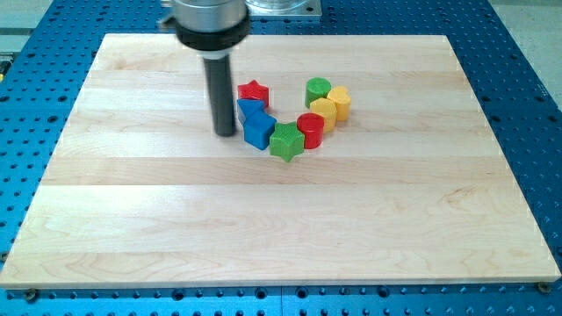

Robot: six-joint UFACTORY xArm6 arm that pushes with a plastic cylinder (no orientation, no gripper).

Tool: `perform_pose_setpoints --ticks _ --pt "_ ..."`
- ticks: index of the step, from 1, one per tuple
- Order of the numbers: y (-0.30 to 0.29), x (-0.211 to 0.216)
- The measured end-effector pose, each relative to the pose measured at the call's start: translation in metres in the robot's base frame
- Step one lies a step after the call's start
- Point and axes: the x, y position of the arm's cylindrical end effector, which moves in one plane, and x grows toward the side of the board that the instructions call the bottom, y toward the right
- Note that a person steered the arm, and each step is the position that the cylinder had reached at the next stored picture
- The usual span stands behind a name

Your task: Move the hexagon to the bottom right of the green circle

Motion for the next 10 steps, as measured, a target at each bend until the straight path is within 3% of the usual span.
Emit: perform_pose_setpoints --ticks 1,3,7,8,10 --pt "-0.053 -0.011" --pt "0.007 -0.064" --pt "0.05 -0.102" --pt "0.12 -0.116" --pt "0.298 -0.091"
